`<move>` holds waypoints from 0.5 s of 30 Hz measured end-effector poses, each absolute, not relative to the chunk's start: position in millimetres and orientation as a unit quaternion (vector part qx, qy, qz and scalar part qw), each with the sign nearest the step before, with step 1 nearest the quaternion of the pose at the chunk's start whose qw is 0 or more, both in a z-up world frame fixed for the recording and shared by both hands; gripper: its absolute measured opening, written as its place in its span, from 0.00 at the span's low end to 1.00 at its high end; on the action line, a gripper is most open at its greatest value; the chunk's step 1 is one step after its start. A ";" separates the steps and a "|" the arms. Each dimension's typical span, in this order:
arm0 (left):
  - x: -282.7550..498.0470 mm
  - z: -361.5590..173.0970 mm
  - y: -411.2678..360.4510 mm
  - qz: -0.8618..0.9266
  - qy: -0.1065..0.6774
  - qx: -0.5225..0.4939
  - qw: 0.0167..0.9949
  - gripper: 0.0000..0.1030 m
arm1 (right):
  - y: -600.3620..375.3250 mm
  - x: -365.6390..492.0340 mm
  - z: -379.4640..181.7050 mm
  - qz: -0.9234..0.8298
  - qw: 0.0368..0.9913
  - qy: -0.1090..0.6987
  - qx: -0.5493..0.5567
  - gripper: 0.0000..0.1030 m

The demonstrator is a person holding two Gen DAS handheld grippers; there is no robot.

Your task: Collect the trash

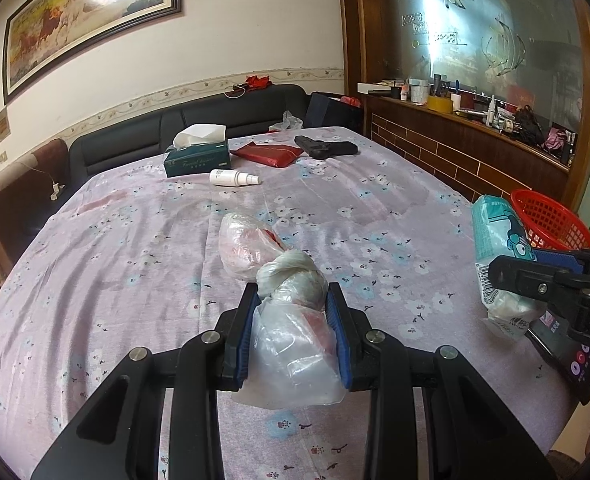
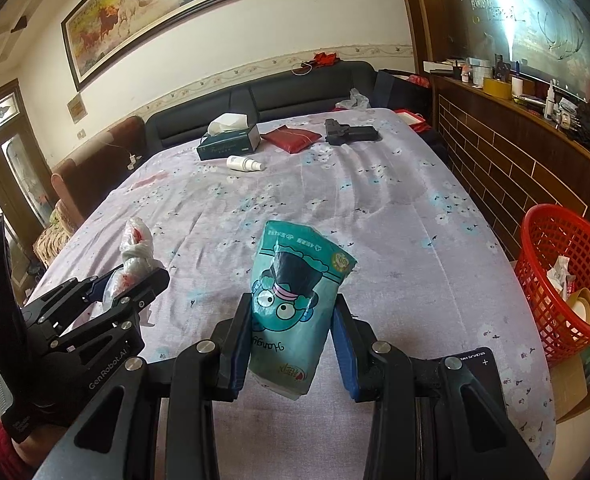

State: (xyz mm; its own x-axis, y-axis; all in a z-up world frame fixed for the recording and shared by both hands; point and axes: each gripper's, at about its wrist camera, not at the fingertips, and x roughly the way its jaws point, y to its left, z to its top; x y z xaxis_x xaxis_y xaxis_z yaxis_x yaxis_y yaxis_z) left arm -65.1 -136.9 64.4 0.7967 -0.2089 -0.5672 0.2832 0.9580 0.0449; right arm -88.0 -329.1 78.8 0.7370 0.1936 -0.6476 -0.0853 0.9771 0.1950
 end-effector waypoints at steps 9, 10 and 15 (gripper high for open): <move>-66.2 65.4 -142.7 -0.134 0.290 0.071 0.945 0.31 | -332.1 -90.9 80.0 0.075 0.929 0.354 0.080 0.39; -66.2 65.9 -143.9 -0.134 0.290 0.071 0.945 0.31 | -332.9 -91.5 80.5 0.074 0.929 0.353 0.081 0.39; -66.2 70.9 -153.5 -0.144 0.287 0.076 0.944 0.31 | -341.0 -94.6 83.5 0.071 0.930 0.349 0.086 0.39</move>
State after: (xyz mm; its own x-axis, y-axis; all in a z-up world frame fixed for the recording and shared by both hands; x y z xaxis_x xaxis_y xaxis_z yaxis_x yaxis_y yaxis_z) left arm -66.2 -153.5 70.9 0.7934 -0.2279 -0.5644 0.3151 0.9471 0.0605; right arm -94.6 -341.0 83.5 0.7459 0.1931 -0.6375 -0.0726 0.9749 0.2102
